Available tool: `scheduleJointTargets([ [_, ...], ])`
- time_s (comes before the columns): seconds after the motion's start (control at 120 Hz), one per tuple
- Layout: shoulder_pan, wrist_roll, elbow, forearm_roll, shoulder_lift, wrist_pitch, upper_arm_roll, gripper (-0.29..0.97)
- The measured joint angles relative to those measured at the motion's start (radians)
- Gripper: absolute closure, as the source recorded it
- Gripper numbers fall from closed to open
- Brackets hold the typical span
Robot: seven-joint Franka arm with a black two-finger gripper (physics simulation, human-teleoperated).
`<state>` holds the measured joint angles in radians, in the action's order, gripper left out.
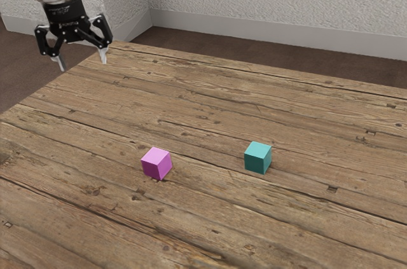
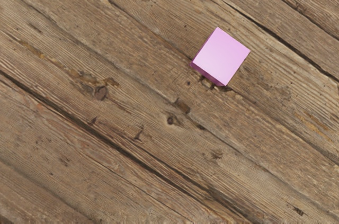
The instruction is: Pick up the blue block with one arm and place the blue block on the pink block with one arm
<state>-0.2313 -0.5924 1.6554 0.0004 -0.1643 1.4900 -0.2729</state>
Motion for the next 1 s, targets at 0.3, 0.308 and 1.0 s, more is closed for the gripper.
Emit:
scheduleJointTargets([
  [0.3,0.049,-0.109,-0.117,-0.005,0.293,0.009,0.186,0.00],
  [0.308,0.040,-0.111,-0.123,-0.005,0.305,0.011,0.190,0.00],
  [1.0,-0.083,-0.047,-0.530,-0.087,0.948,0.473,0.232,0.00],
])
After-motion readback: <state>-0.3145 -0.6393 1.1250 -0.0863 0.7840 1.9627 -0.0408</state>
